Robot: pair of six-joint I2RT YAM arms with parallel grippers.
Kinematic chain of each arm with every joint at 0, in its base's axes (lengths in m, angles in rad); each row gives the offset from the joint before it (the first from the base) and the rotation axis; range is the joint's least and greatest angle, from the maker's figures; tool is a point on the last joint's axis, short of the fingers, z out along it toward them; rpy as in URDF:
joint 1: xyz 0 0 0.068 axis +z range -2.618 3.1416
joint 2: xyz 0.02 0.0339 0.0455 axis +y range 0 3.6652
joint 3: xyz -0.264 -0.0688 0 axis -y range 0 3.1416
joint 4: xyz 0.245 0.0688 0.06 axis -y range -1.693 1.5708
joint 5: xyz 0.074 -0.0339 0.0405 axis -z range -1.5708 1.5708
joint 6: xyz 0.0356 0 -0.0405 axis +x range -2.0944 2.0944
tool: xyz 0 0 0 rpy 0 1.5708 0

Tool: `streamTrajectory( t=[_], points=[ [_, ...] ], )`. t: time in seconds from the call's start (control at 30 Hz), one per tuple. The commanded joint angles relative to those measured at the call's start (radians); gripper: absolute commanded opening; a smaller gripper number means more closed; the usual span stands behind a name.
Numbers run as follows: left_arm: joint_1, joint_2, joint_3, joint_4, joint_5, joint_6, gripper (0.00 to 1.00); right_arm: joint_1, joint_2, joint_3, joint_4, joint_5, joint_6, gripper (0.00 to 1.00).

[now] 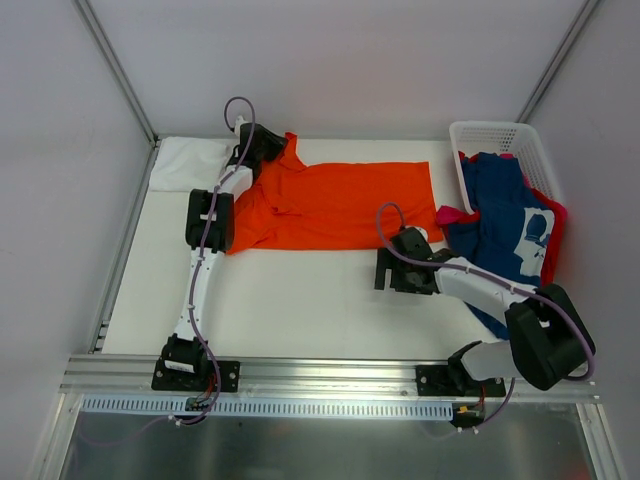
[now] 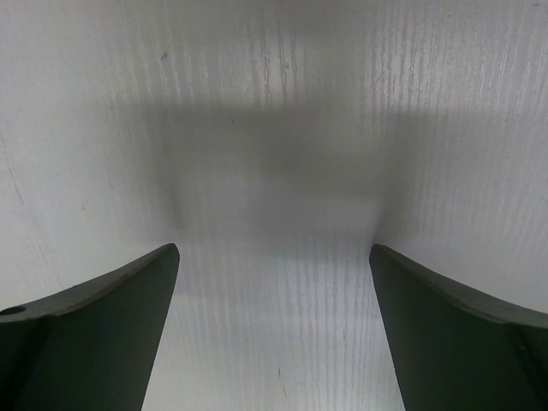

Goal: Fold and stack the t-shirts
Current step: Fold the tshirt

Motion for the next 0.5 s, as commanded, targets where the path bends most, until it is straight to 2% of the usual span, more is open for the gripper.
streamTrajectory(
  t=[0.0, 0.03, 0.13, 0.23, 0.27, 0.47],
  points=[
    [-0.007, 0.012, 0.032, 0.014, 0.021, 0.014, 0.24, -0.006, 0.036, 0.009, 0.031, -0.014, 0.001, 1.0],
    [-0.007, 0.012, 0.032, 0.016, 0.019, 0.014, 0.21, -0.006, 0.039, 0.01, 0.035, -0.017, 0.001, 0.99],
    [-0.008, 0.015, 0.033, 0.014, 0.021, 0.006, 0.19, -0.006, 0.056, 0.015, 0.038, -0.018, 0.001, 1.0],
    [-0.005, 0.02, 0.039, 0.013, 0.022, 0.003, 0.08, -0.006, 0.074, 0.036, 0.038, -0.024, -0.005, 0.99],
    [-0.007, 0.02, 0.041, 0.013, 0.024, 0.003, 0.0, -0.006, 0.076, 0.056, 0.037, -0.024, -0.01, 1.0],
    [-0.002, 0.013, 0.045, 0.03, 0.045, 0.022, 0.0, -0.017, 0.131, 0.212, -0.02, -0.006, -0.053, 0.99]
  ],
)
